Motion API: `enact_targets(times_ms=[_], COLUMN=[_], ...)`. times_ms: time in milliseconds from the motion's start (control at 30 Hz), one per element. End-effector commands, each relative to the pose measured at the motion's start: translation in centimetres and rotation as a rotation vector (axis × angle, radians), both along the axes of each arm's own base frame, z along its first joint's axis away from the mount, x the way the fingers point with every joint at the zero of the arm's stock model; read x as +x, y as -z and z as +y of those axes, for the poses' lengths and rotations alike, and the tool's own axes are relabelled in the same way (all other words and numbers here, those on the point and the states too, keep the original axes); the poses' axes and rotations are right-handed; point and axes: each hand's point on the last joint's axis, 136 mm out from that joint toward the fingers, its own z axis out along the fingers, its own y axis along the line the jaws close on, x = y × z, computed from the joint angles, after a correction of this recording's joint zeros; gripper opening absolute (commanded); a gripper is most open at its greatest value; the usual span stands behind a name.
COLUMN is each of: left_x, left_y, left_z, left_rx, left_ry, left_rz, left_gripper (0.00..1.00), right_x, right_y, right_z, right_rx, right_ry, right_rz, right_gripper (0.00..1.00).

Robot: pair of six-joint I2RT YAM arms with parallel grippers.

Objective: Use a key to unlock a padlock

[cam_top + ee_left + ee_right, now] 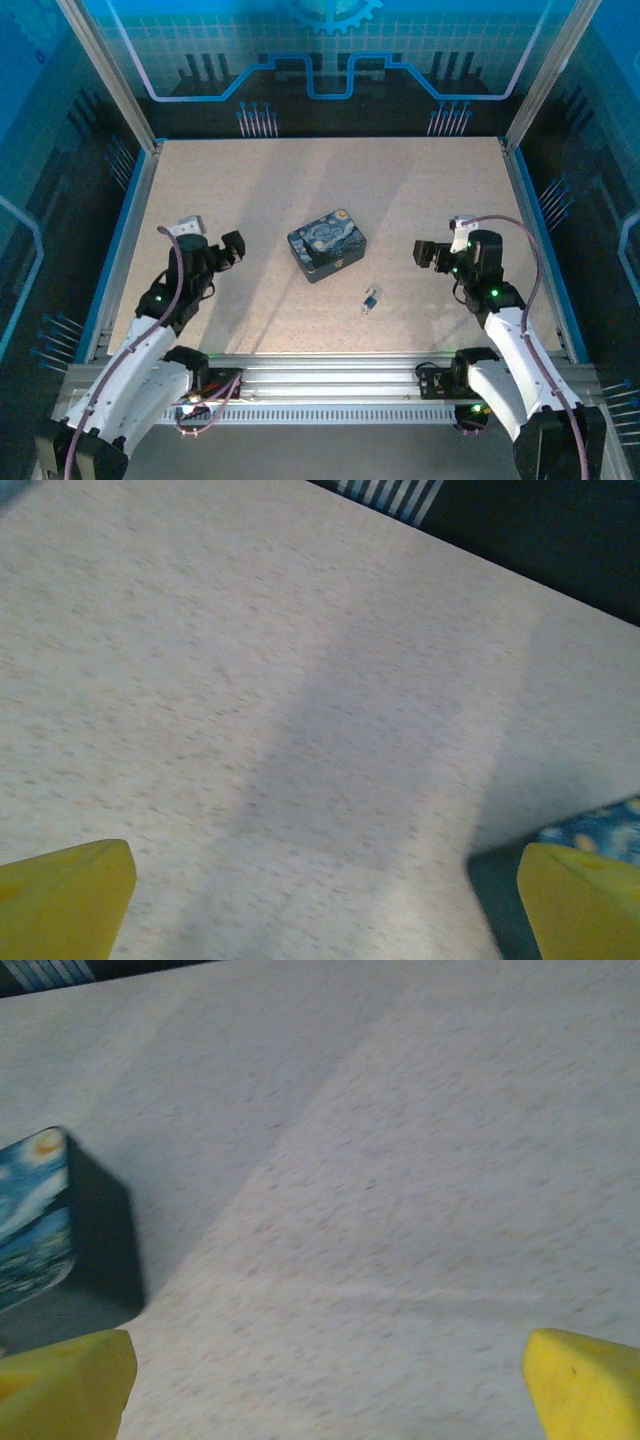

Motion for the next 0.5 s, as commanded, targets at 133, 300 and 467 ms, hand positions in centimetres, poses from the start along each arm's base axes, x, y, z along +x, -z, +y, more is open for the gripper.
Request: enact_targets(times_ms=[133,300,467], left_x=[1.0,1.6,1.7], left_y=[1.2,2.4,3.4], left_z=[3.7,3.5,3.5], left_rx=[0.212,0.261,0.294], left_ry=[-0.104,-0.072,-0.054], left_rz=[-0.082,-0.16,-0.176], left_gripper=[0.99,0.99,0.99], right_x=[3.3,5.2,6.6], right_y=[-0.6,-0.4,1.1], right_z=[-1.6,-1.2,-0.9], right_rx=[-0.101,-0.087,-0.131], right_ry=[0.001,-0.014,-0.039], right_rz=[-0.269,-0.343,-0.33], right_gripper=[1.0,1.0,1.0])
